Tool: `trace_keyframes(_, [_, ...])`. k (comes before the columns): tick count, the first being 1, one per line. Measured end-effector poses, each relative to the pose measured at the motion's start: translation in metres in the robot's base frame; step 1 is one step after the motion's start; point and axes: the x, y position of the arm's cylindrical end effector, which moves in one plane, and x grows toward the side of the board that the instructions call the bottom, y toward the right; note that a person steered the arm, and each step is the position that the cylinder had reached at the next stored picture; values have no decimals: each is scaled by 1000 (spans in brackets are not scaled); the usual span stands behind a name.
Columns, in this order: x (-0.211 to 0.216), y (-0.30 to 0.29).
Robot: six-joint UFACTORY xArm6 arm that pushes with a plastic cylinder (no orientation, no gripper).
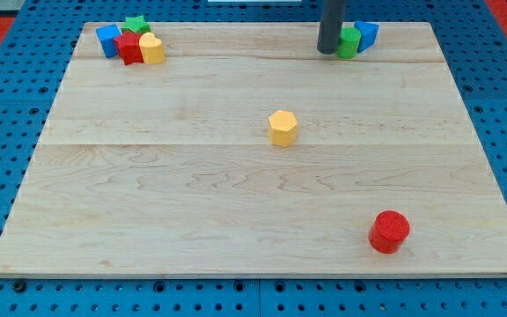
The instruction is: Move the yellow hexagon to the bottom of the green circle
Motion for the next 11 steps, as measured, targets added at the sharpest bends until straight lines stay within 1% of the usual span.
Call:
trace_keyframes(1, [47,13])
trace_keyframes(2, [109,18])
trace_keyframes(3, [164,2])
trace_keyframes(4, [197,-41])
trace_keyframes(5, [153,-77])
trace_keyframes(6, [104,-80])
trace_keyframes(8, [97,-167])
trace_keyframes(9, [66,-143])
trace_keyframes(10, [65,-84])
trace_keyframes(11, [64,-39])
